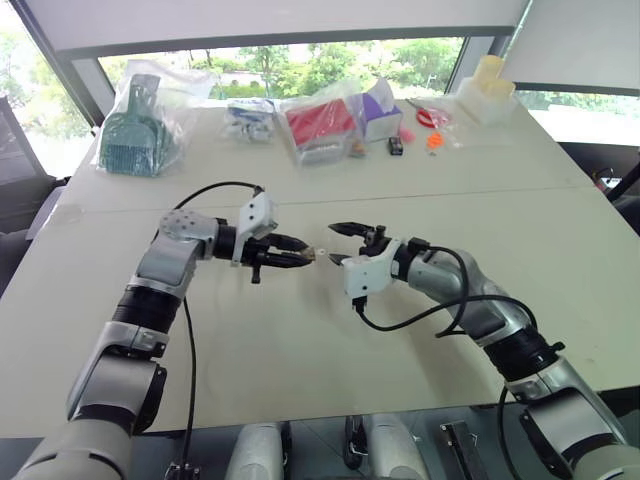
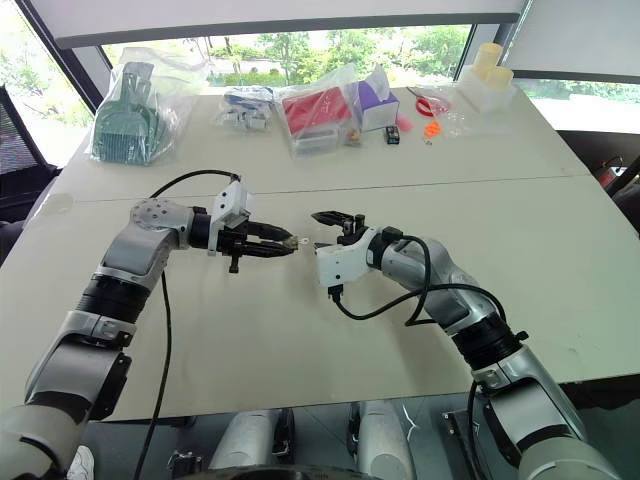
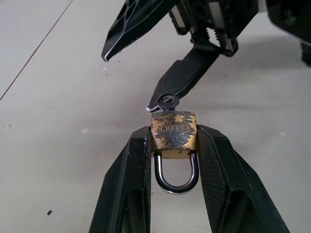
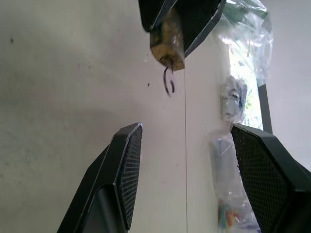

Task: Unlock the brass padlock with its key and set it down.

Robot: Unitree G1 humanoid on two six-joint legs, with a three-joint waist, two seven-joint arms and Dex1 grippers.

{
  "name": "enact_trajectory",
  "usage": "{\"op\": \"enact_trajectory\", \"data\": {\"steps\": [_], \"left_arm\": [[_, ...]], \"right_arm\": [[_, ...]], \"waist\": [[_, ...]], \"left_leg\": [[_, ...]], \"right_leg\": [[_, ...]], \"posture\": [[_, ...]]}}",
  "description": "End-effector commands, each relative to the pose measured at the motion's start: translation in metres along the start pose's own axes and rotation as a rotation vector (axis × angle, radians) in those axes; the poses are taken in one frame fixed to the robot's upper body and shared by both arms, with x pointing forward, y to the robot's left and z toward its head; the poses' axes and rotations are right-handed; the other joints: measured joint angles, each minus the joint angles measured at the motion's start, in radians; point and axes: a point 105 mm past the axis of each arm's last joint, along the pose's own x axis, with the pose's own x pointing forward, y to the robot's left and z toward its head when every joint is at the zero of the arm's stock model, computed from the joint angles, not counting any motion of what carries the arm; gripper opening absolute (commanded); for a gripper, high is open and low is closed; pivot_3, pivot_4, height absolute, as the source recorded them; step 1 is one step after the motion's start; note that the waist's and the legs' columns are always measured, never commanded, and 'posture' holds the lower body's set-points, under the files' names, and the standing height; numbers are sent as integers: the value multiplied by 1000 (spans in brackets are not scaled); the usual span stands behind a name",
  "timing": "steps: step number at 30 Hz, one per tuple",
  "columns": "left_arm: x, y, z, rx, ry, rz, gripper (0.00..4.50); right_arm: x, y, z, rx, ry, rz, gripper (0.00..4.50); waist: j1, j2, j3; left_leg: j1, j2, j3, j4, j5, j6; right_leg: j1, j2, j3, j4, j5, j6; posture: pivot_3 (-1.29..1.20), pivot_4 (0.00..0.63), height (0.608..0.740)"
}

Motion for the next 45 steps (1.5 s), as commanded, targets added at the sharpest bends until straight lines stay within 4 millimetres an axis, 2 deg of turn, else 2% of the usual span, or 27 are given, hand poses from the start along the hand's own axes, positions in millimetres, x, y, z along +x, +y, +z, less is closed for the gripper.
{"op": "enact_trajectory", "data": {"steps": [1,4,5,8,11,23,24,25,27,38,42,45], "left_arm": [[-4,3,14,45,-29,10,778],[-3,3,15,48,-28,12,778],[-2,4,15,50,-28,13,778],[-1,4,14,54,-29,18,778],[0,4,14,57,-27,22,778],[1,3,14,47,-35,16,778],[1,2,14,47,-35,14,778],[1,2,14,47,-35,14,778],[1,4,15,49,-35,21,778],[3,7,13,49,-32,50,778],[4,8,12,52,-28,52,778],[5,7,12,54,-27,49,778]], "right_arm": [[2,-14,13,-31,-52,-58,2900],[3,-15,16,-33,-61,-62,2900],[3,-16,16,-33,-62,-64,2668],[3,-18,18,-30,-71,-69,1630],[4,-18,21,-26,-82,-67,44],[6,-15,22,4,-81,-46,44],[5,-14,19,-1,-70,-45,571],[5,-15,17,-15,-60,-52,840],[5,-16,16,-32,-50,-55,1763],[6,-16,26,-25,-81,-62,1763],[6,-16,30,-21,-92,-60,45],[6,-14,30,-17,-94,-54,45]], "waist": [[0,0,0],[-1,0,0],[-1,0,0],[1,0,0],[1,0,0],[0,0,0],[0,0,0],[0,0,0],[0,0,0],[0,0,0],[0,0,0],[0,0,0]], "left_leg": [[0,0,0,0,0,0],[0,0,0,0,0,0],[0,0,0,0,0,0],[0,0,0,0,0,0],[0,0,0,0,0,0],[0,0,0,0,0,0],[0,0,0,0,0,0],[0,0,0,0,0,0],[0,0,0,0,0,0],[0,0,0,0,0,0],[0,0,0,0,0,0],[0,0,0,0,0,0]], "right_leg": [[0,0,0,0,0,0],[0,0,0,0,0,0],[0,0,0,0,0,0],[0,0,0,0,0,0],[0,0,0,0,0,0],[0,0,0,0,0,0],[0,0,0,0,0,0],[0,0,0,0,0,0],[0,0,0,0,0,0],[0,0,0,0,0,0],[0,0,0,0,0,0],[0,0,0,0,0,0]], "posture": [[0,150,740],[0,150,740],[0,150,740],[0,150,740],[0,150,740],[0,150,740],[0,150,740],[0,150,740],[0,150,740],[0,150,740],[0,150,740],[0,150,740]]}}
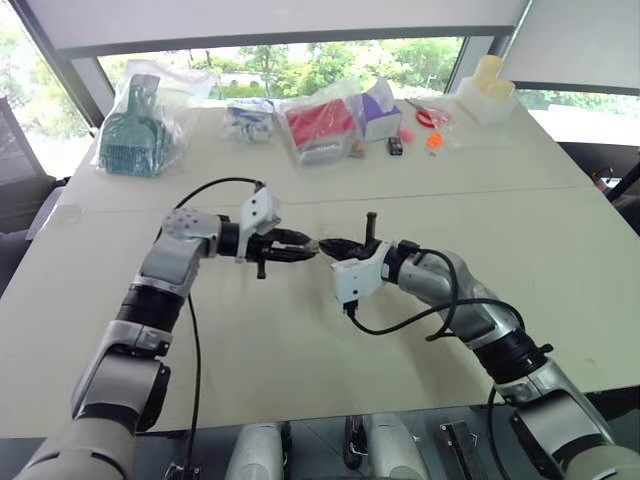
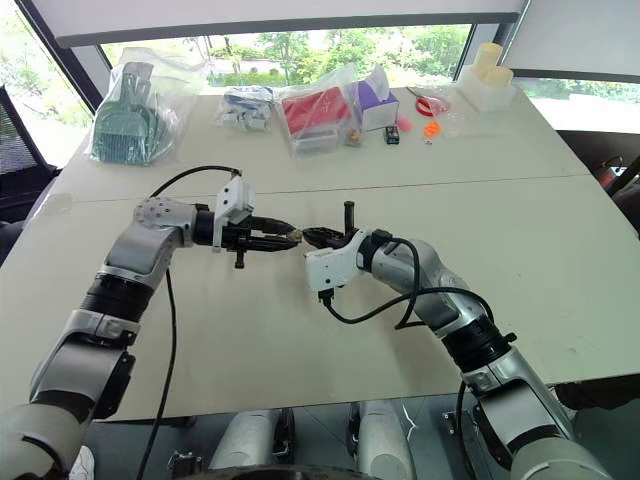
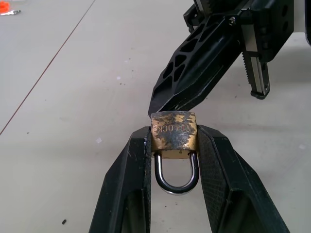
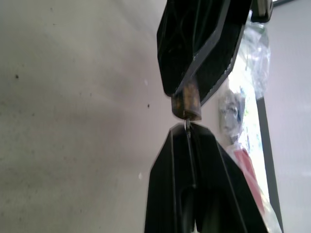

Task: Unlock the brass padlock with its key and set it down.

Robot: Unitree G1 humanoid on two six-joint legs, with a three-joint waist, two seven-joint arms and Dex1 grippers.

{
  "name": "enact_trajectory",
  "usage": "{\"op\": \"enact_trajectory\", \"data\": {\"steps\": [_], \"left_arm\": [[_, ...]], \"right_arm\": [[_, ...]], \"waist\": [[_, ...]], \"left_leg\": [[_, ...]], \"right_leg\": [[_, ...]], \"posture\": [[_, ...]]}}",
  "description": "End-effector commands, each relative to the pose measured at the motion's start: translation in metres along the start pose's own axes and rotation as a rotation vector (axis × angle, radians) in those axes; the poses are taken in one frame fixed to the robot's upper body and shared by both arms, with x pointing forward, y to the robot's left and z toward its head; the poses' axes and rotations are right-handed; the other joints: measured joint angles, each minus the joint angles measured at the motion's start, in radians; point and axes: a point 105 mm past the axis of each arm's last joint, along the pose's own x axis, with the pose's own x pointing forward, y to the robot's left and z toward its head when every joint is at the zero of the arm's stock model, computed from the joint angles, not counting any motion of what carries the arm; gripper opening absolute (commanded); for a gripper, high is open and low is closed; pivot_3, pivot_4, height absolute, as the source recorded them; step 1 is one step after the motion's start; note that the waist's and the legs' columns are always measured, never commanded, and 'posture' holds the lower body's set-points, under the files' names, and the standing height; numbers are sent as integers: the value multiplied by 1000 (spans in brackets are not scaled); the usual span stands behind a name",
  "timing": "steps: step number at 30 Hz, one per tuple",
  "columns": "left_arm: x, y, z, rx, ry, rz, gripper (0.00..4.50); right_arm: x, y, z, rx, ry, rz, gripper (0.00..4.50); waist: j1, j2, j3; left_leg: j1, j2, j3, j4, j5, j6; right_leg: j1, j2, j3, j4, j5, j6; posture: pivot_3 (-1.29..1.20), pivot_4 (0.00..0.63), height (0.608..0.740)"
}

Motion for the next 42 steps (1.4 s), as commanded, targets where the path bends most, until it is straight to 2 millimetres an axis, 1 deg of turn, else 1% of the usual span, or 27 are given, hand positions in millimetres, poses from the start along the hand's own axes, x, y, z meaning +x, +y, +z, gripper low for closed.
{"op": "enact_trajectory", "data": {"steps": [1,7,9,12,17,20,23,25,27,28,30,31,32,34,35,37,39,40,42], "left_arm": [[1,2,9,44,-14,2,778],[3,-2,11,122,-5,-12,778],[5,-5,10,209,13,-20,778],[8,-9,9,322,32,-29,778],[11,-10,9,417,33,-25,778],[11,-9,7,400,31,-20,778],[4,-3,9,233,-7,-1,778],[0,-1,10,140,-18,-3,778],[-6,-8,10,56,-11,-72,778],[-9,-12,11,18,-14,-100,778],[-13,-17,14,-29,-18,-141,778],[-14,-19,15,-38,-17,-153,778],[-15,-20,16,-42,-15,-160,778],[-16,-21,16,-45,-8,-164,778],[-17,-21,16,-48,-6,-164,778],[-16,-20,16,-54,-6,-161,778],[-16,-18,18,-55,-11,-156,778],[-16,-17,19,-55,-15,-151,778],[-15,-16,20,-55,-20,-145,778]], "right_arm": [[-1,-14,14,-18,-51,-50,45],[0,-13,13,20,-58,-21,45],[1,-10,12,51,-59,29,45],[4,-11,11,116,-59,86,45],[6,-18,16,266,-81,138,45],[7,-24,15,264,-76,116,45],[4,-25,15,90,-79,81,45],[2,-26,16,15,-97,40,45],[-3,-33,16,-88,-111,-78,45],[-7,-33,15,-117,-121,-113,45],[-13,-27,16,-146,-156,-131,45],[-16,-26,16,-148,-169,-142,564],[-18,-24,15,-153,-175,-145,861],[-20,-23,13,-167,-181,-148,1906],[-20,-22,12,-179,-180,-141,2283],[-20,-20,11,-189,-180,-133,3379],[-19,-19,12,-191,-193,-125,4363],[-19,-19,13,-193,-200,-124,4443],[-18,-18,14,-198,-206,-121,4443]], "waist": [[0,0,0],[0,0,0],[0,0,0],[0,0,0],[1,0,0],[2,0,0],[3,0,0],[1,0,0],[-1,0,0],[-2,0,0],[-5,0,0],[-5,0,0],[-5,0,0],[-4,0,0],[-4,0,0],[-4,0,0],[-5,0,0],[-5,0,0],[-5,0,0]], "left_leg": [[0,0,0,0,0,0],[0,0,0,0,0,0],[0,0,0,0,0,0],[0,0,0,0,0,0],[0,0,0,0,0,0],[0,0,0,0,0,0],[0,0,0,0,0,0],[0,0,0,0,0,0],[0,0,0,0,0,0],[0,0,0,0,0,0],[0,0,0,-1,0,0],[0,0,0,-1,0,0],[0,0,0,-1,0,0],[0,0,0,0,0,-1],[0,0,0,0,0,-1],[0,0,0,0,0,-1],[0,0,0,0,0,-1],[0,0,0,0,0,-1],[0,0,0,0,0,-1]], "right_leg": [[0,0,0,0,0,0],[0,0,0,0,0,0],[0,0,0,0,0,0],[0,0,0,0,0,0],[0,0,0,0,0,0],[0,0,0,0,0,0],[0,0,0,0,0,0],[0,0,0,0,0,0],[0,0,0,0,0,0],[0,0,0,0,0,0],[0,0,0,0,0,0],[0,0,0,0,0,0],[0,0,0,0,0,0],[0,0,0,0,0,0],[0,0,1,0,0,0],[0,0,1,0,0,0],[0,0,1,0,0,0],[0,0,1,0,0,0],[0,0,1,0,0,0]], "posture": [[0,150,740],[0,150,740],[0,150,740],[0,150,740],[0,150,740],[0,150,740],[0,150,740],[0,150,740],[0,150,740],[0,150,740],[0,150,740],[0,150,740],[0,150,740],[0,150,740],[0,150,740],[0,150,740],[0,150,740],[0,150,740],[0,150,740]]}}
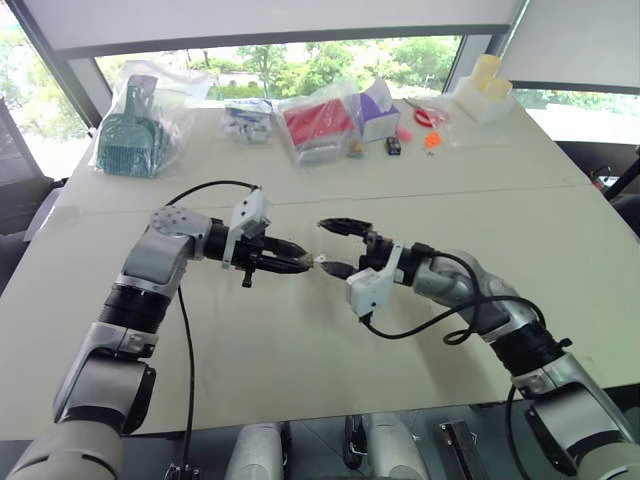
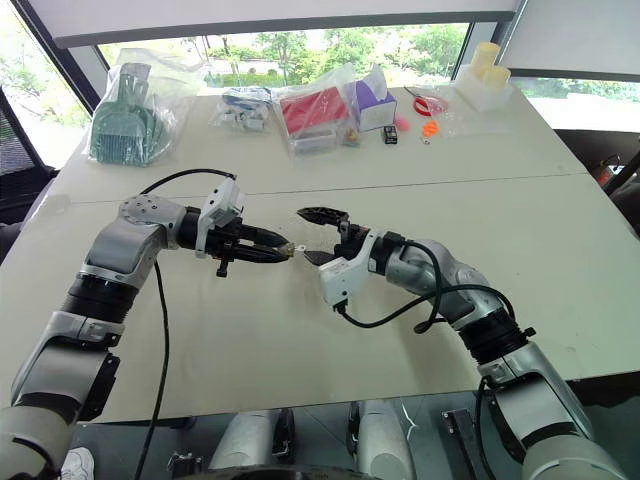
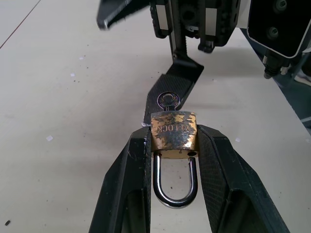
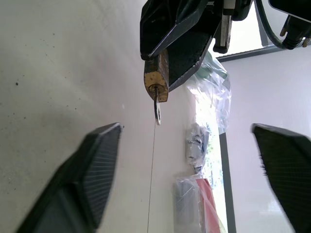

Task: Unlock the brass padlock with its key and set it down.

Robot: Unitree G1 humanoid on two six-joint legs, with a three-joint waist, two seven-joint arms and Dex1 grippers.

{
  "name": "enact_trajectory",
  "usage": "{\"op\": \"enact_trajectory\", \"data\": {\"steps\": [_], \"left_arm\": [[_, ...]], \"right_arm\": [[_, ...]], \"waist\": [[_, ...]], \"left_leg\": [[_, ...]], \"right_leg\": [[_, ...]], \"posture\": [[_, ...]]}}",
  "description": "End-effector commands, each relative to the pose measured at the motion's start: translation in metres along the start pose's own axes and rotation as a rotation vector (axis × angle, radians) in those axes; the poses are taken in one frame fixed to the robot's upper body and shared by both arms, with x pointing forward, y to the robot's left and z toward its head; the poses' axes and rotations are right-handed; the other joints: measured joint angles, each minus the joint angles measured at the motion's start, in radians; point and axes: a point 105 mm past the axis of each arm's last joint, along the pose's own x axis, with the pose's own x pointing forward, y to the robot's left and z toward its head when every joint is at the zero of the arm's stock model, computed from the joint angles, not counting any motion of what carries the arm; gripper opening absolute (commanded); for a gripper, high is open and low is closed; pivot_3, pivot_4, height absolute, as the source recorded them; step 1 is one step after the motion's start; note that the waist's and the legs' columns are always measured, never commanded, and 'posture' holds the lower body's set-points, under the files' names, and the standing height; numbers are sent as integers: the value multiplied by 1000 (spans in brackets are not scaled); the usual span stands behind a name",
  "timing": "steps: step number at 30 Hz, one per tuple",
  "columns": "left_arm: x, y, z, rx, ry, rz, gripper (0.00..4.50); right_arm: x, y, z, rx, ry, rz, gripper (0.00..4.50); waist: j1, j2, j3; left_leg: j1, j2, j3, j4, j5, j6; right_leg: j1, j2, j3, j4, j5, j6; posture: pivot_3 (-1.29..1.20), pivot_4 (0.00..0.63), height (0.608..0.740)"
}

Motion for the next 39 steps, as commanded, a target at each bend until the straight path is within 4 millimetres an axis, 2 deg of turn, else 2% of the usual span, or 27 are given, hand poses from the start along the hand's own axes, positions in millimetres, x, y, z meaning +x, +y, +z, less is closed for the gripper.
{"op": "enact_trajectory", "data": {"steps": [1,11,12,14,18,19,20,29,31,33,37,39], "left_arm": [[-1,3,14,34,-25,4,778],[4,5,17,38,-38,19,778],[4,4,17,39,-36,16,778],[5,4,17,39,-38,15,778],[6,4,18,37,-43,11,778],[7,3,18,36,-45,8,778],[7,2,18,35,-46,6,778],[8,1,17,25,-47,12,778],[6,5,16,18,-48,43,1790],[4,7,15,10,-54,69,2525],[-8,11,18,-2,-85,127,4347],[-15,12,23,-15,-116,156,4465]], "right_arm": [[1,-12,5,-37,-32,-34,4443],[9,-19,16,-42,-83,-60,4443],[10,-18,16,-42,-84,-58,3943],[11,-18,17,-43,-87,-56,3219],[12,-18,17,-43,-91,-55,1027],[13,-19,17,-44,-91,-55,677],[13,-19,17,-45,-91,-55,118],[13,-19,16,-50,-80,-57,48],[13,-20,14,-48,-71,-58,0],[12,-20,12,-46,-61,-58,0],[10,-19,5,-38,-35,-53,0],[9,-18,3,-35,-22,-52,0]], "waist": [[0,0,0],[1,0,0],[1,0,0],[1,0,0],[1,0,0],[1,0,0],[0,0,0],[1,0,0],[0,0,0],[1,0,0],[0,0,0],[0,0,0]], "left_leg": [[0,0,0,0,0,0],[0,0,0,0,0,0],[0,0,0,0,0,0],[0,0,0,0,0,0],[0,0,0,0,0,0],[0,0,0,0,0,0],[0,0,0,0,0,0],[0,0,0,0,0,0],[0,0,0,0,0,0],[0,0,0,0,0,0],[0,0,0,0,0,0],[0,0,0,0,0,0]], "right_leg": [[0,0,0,0,0,0],[0,0,0,0,0,0],[0,0,0,0,0,0],[0,0,0,0,0,0],[0,0,0,0,0,0],[0,0,0,0,0,0],[0,0,0,0,0,0],[0,0,0,0,0,0],[0,0,0,0,0,0],[0,0,0,0,0,0],[0,0,0,0,0,0],[0,0,0,0,0,0]], "posture": [[0,150,740],[0,150,740],[0,150,740],[0,150,740],[0,150,740],[0,150,740],[0,150,740],[0,150,740],[0,150,740],[0,150,740],[0,150,740],[0,150,740]]}}
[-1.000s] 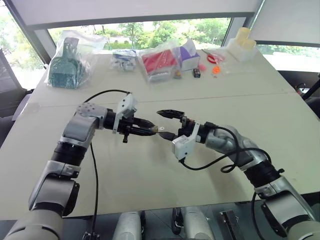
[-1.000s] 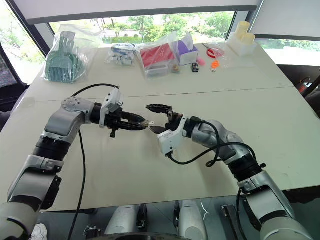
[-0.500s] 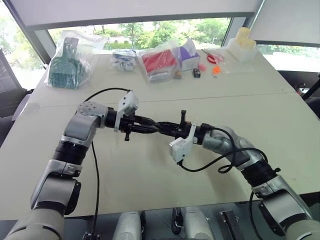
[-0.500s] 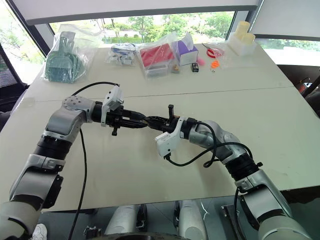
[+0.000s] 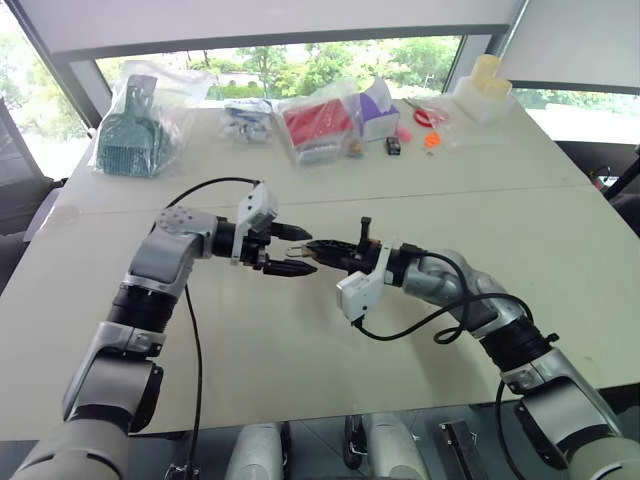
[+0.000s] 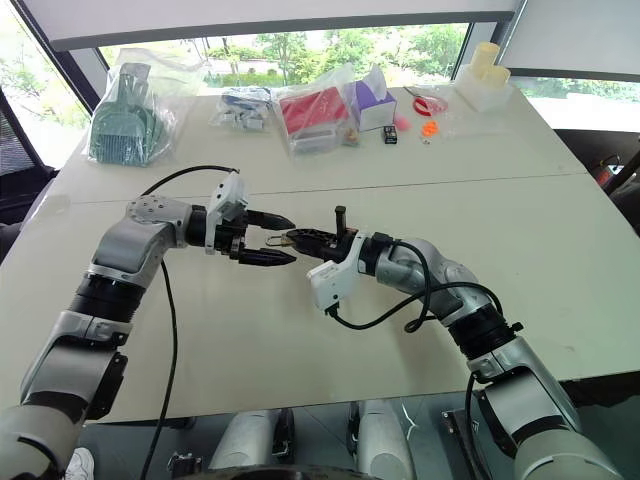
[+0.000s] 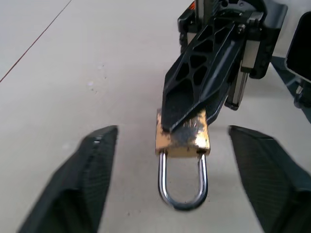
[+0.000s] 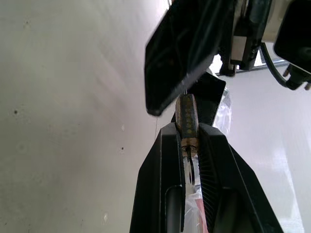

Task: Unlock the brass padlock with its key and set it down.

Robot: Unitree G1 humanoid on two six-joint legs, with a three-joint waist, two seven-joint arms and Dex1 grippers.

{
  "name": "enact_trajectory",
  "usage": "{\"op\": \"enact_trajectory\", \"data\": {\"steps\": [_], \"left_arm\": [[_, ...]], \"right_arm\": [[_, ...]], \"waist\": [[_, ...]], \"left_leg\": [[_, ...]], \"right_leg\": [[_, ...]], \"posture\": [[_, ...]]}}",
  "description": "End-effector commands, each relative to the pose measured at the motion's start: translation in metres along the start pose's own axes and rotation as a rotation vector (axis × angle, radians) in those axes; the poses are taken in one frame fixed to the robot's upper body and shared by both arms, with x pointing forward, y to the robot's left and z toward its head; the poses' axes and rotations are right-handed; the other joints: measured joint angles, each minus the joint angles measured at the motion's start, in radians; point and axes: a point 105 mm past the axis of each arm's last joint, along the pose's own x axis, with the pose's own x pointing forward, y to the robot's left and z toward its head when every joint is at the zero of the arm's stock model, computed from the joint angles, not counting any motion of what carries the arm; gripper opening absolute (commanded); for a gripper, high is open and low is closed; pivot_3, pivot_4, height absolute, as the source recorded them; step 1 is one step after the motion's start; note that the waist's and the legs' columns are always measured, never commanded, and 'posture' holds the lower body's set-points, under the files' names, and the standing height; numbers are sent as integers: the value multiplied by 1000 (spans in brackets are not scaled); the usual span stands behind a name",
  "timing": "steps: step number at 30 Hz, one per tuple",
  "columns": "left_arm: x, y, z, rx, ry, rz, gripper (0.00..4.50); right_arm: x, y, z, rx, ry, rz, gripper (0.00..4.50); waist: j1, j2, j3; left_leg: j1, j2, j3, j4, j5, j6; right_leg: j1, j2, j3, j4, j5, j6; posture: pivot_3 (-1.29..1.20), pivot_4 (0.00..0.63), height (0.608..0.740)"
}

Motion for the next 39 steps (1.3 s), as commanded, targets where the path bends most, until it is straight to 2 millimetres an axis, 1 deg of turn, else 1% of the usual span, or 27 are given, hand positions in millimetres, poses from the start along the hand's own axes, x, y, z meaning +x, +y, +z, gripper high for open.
{"op": "enact_trajectory", "data": {"steps": [1,3,5,8,9,10,11,13,14,17,21,26,35,39], "left_arm": [[-17,4,26,23,-100,66,4465],[-26,6,34,9,-137,105,4465],[-37,9,32,1,-149,158,4465],[-43,9,30,-9,-163,190,3683],[-43,8,31,-13,-173,192,3225],[-42,7,32,-15,-179,191,2867],[-41,6,32,-15,-182,190,2364],[-37,3,31,-10,-184,184,1606],[-34,0,29,-8,-180,175,1121],[-28,-5,24,-2,-167,155,25],[-21,-7,19,-2,-151,145,25],[-13,-7,6,4,-105,142,25],[-9,1,-11,4,-67,172,25],[-10,9,-14,14,-61,208,25]], "right_arm": [[-4,-18,-6,-22,21,-62,0],[-5,-18,-9,-15,32,-64,0],[-6,-16,-9,-7,34,-58,0],[-6,-14,-8,1,32,-53,0],[-5,-14,-8,2,31,-53,0],[-5,-14,-8,3,31,-53,0],[-5,-14,-8,4,31,-54,0],[-4,-15,-9,2,29,-55,0],[-3,-15,-9,2,28,-56,0],[-2,-16,-9,1,25,-55,0],[-2,-16,-9,-1,20,-52,0],[-2,-16,-8,0,16,-50,0],[-2,-17,-6,-1,12,-56,0],[-2,-18,-6,-1,11,-58,0]], "waist": [[0,0,0],[1,0,0],[0,0,0],[-1,0,0],[-1,0,0],[0,0,0],[2,0,0],[4,0,0],[4,0,0],[3,0,0],[2,0,0],[2,0,0],[2,0,0],[1,0,0]], "left_leg": [[0,0,0,0,0,0],[0,0,0,0,0,0],[0,0,0,0,0,0],[0,0,0,0,0,0],[0,0,0,0,0,0],[0,0,0,0,0,0],[0,0,0,0,0,0],[0,0,0,0,0,0],[0,0,0,0,0,0],[0,0,0,0,0,0],[0,0,0,0,0,0],[0,0,0,0,0,0],[0,0,0,0,0,0],[0,0,0,0,0,0]], "right_leg": [[0,0,0,0,0,0],[0,0,0,0,0,0],[0,0,0,0,0,0],[0,0,0,0,0,0],[0,0,0,0,0,0],[0,0,0,0,0,0],[0,0,0,0,0,0],[0,0,0,0,0,0],[0,0,0,0,0,0],[0,0,0,0,0,0],[0,0,0,0,0,0],[0,0,0,0,0,0],[0,0,0,0,0,0],[0,0,0,0,0,0]], "posture": [[0,150,740],[0,150,740],[0,150,740],[0,150,740],[0,150,740],[0,150,740],[0,150,740],[0,150,740],[0,150,740],[0,150,740],[0,150,740],[0,150,740],[0,150,740],[0,150,740]]}}
